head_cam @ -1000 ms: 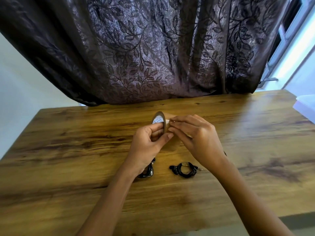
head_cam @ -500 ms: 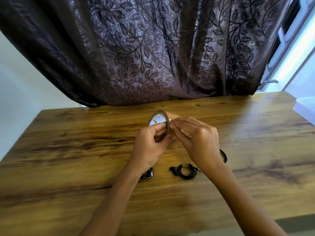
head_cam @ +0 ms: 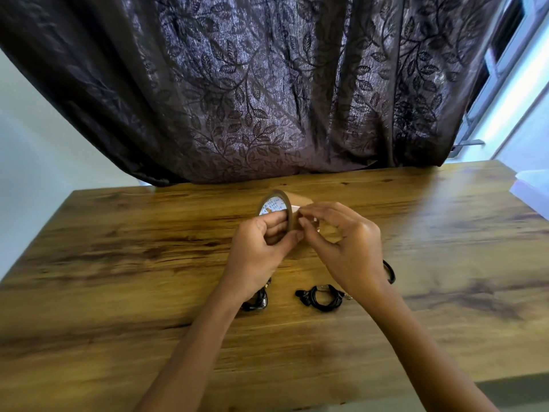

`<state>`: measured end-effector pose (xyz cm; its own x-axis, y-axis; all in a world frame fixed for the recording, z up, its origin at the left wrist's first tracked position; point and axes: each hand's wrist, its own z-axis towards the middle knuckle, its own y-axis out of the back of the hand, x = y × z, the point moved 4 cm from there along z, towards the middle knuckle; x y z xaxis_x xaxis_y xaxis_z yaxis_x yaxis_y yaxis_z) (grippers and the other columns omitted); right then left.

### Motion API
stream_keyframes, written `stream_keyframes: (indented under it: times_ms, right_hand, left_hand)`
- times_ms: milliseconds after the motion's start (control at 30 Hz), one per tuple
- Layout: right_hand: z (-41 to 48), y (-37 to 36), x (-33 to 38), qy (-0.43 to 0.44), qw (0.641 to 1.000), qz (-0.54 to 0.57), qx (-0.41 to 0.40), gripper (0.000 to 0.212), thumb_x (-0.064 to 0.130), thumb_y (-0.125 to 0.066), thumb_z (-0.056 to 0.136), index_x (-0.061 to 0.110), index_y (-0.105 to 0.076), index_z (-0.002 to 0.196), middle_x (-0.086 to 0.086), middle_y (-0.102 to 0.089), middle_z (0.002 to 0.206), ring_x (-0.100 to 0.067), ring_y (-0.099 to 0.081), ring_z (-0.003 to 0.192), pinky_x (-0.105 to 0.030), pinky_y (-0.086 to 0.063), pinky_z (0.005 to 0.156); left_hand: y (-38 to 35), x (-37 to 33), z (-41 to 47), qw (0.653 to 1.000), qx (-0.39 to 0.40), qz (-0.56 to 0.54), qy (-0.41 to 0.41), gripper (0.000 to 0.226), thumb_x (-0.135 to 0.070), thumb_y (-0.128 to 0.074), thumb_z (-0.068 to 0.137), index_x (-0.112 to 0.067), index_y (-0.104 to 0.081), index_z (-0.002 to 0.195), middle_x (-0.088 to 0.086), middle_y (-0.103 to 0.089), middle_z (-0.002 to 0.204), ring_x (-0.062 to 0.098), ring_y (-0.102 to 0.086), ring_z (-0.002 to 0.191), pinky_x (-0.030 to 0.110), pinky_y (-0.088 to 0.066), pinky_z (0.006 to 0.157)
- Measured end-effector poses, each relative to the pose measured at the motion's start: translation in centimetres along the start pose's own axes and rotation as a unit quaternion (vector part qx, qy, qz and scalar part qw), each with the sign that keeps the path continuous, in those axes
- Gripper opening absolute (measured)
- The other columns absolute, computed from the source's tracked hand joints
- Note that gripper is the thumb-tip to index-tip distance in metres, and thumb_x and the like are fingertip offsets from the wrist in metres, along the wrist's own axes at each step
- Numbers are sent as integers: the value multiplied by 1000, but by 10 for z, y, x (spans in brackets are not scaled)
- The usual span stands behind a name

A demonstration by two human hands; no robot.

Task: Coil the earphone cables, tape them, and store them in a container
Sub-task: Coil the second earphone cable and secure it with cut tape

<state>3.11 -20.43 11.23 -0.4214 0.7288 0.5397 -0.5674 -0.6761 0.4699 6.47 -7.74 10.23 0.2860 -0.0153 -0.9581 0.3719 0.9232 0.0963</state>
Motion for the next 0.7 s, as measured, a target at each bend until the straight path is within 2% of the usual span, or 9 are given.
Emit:
stream_keyframes:
  times_ms: [167,300,400,467,633,700]
  right_hand:
    - [0,-3,6,65,997,-41,14,24,24,-58,84,8,-73,93,0,-71,94,-11,-68,80,-28,-57,65]
    - [-1,-4,10,97,989,-111,0,18,19,-60,84,8,-73,87,1,-71,88,-12,-68,71,-25,-55,55]
    - [1,-5,14,107,982,-152,-13,12,17,-62,82,10,-72,80,2,-70,81,-13,-65,62,-24,-50,45]
    - [3,-6,17,111,978,-178,-11,15,18,-58,84,10,-69,76,2,-68,76,-13,-62,58,-23,-45,40]
    - [8,-5,17,102,977,-182,31,18,22,-51,83,12,-64,75,3,-63,77,-11,-61,65,-18,-36,40]
    - [10,-5,15,96,981,-164,44,19,24,-49,81,11,-62,76,3,-62,77,-10,-59,66,-21,-40,38]
  left_hand:
    - [1,-1,-1,999,-6,30,-11,34,1,-62,83,-30,-64,96,-16,-72,86,4,-68,90,14,-51,75]
    - [0,-3,-1,997,-13,74,-28,32,0,-63,83,-28,-63,100,-17,-69,89,-2,-67,88,11,-49,75]
    - [-1,-3,-1,993,-25,107,-40,29,-1,-63,83,-20,-64,105,-19,-66,90,-6,-65,88,9,-48,76]
    - [-2,-1,0,991,-32,126,-44,28,-2,-64,83,-11,-65,109,-20,-65,90,-9,-64,88,8,-48,76]
    - [-1,-3,-1,984,-42,159,-65,30,-3,-66,81,-9,-66,110,-23,-63,88,-10,-63,86,8,-48,76]
    - [0,-4,-2,985,-41,157,-58,32,-4,-67,81,-10,-65,112,-25,-62,88,-11,-62,86,8,-48,77]
